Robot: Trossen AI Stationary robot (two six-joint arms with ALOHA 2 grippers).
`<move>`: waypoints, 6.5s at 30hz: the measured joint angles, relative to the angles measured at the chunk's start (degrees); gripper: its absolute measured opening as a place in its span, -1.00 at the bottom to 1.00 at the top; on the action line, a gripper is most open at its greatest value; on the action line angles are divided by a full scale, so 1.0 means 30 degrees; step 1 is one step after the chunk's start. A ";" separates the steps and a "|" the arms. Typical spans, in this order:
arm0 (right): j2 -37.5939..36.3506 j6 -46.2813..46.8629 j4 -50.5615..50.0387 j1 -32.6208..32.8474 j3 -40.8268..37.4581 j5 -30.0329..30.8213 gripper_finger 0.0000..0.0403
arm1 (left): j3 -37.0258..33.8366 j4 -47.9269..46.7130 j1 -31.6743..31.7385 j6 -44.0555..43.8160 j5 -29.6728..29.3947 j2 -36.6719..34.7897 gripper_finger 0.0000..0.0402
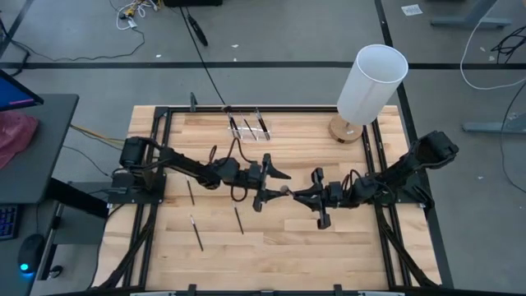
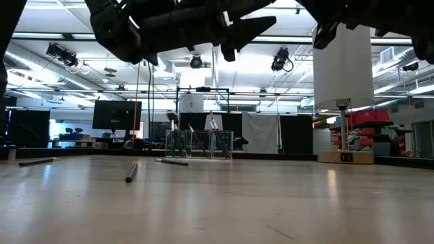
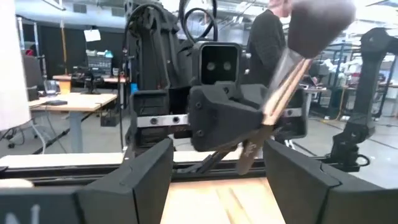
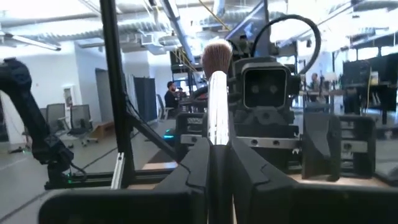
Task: Put items in baskets/containers
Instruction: Put the black powder brush into the transparent organizer, then put the black eyeshadow brush into the transparent organizer
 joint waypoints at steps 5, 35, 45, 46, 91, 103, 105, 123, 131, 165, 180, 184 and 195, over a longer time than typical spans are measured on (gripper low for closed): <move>-0.0002 -0.0993 0.0156 0.0209 0.0000 0.1137 -0.86 | -0.0007 0.0026 -0.0386 0.0007 0.0007 0.0000 0.24; -0.0002 -0.1943 -0.0608 0.0187 0.0000 0.3279 -0.86 | 0.0634 0.1438 -0.0860 0.0351 -0.1911 -0.0029 -0.21; -0.0002 -0.1738 -0.0801 0.0195 0.0000 0.3277 -0.86 | 0.0634 0.1388 -0.0882 0.0342 -0.1836 -0.0029 -0.55; -0.0002 -0.1730 -0.0808 0.0195 0.0000 0.3277 -0.86 | 0.0634 0.1384 -0.0882 0.0342 -0.1836 -0.0029 -0.62; 0.0005 0.3494 -0.8172 0.0187 -0.0015 0.4323 0.17 | 0.0641 -0.7783 -0.0998 0.0991 -0.3205 -0.3733 -0.83; 0.0005 0.6962 -1.1695 0.0187 -0.0015 0.4428 0.05 | 0.0634 -1.5352 0.1304 0.0403 -0.9622 -0.6856 -0.83; 0.0005 0.6928 -1.1722 0.0187 -0.0015 0.4428 0.02 | 0.0634 -1.5690 0.2489 0.0386 -0.9668 -0.6975 -0.83; 0.0005 0.6432 -1.1505 0.0187 -0.0015 0.4939 -0.12 | -0.0842 -1.1100 0.8633 -0.2043 -1.0322 -0.3832 -0.83; 0.0005 0.6211 -1.1292 0.0187 -0.0015 0.4938 -0.12 | -0.0911 -1.1364 0.8490 -0.2448 -1.1624 -0.2965 -0.83; 0.0005 0.6124 -1.1009 -0.0228 -0.0007 0.4834 -0.13 | -0.4659 -1.4375 1.0433 -0.5295 -1.1397 -0.7403 -0.75; 0.0005 0.6284 -1.0717 -0.0257 -0.0007 0.4763 -0.13 | -0.5194 -1.4593 1.0969 -0.6382 -1.0463 -0.7227 -0.56; 0.0005 0.6482 -1.0717 -0.0257 -0.0007 0.4763 -0.13 | -0.5191 -1.4600 1.1259 -0.6353 -1.0134 -0.7227 -0.39; 0.0005 0.6947 -1.0724 -0.0257 -0.0007 0.4763 -0.13 | -0.5165 -1.4620 1.1098 -0.3473 -1.0044 -0.9398 -0.15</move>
